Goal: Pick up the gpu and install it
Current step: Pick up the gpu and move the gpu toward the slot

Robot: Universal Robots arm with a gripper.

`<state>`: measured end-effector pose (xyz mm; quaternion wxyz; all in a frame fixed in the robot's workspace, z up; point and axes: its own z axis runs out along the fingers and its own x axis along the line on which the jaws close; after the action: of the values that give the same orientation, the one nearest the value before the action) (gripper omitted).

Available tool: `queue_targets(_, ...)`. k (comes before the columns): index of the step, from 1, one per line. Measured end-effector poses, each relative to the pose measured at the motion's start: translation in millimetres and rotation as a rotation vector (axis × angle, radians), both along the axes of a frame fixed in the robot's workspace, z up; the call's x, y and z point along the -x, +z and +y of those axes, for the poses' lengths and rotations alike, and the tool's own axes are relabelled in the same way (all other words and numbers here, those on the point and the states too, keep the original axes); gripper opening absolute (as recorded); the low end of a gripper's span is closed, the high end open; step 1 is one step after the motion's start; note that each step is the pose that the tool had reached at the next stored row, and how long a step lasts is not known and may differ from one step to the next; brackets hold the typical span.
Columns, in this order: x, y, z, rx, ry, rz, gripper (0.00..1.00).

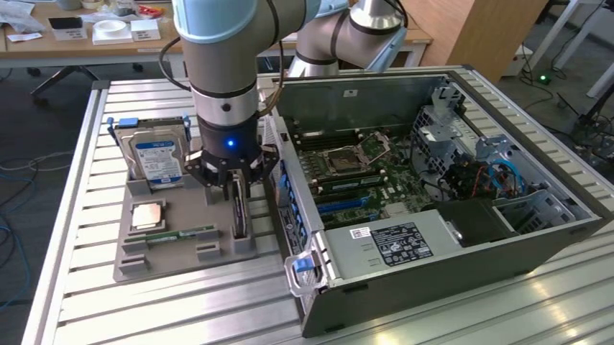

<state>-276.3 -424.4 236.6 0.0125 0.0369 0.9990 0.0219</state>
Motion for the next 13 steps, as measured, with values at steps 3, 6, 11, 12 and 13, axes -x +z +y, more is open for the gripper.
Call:
queue_targets(3,0.1,-4.4,0.0,0.0006,0.000,0.0001,0.42)
queue_targets(6,0.1,-5.8,0.0,0.0010,0.000,0.0002,0.42)
queue_targets(11,0.1,-5.8,0.0,0.0010,0.000,0.0001,0.42)
queue_targets(12,0.1,-5.8,0.0,0.0010,0.000,0.0001,0.42)
queue_targets(13,0.1,-5.8,0.0,0.0010,0.000,0.0001,0.40)
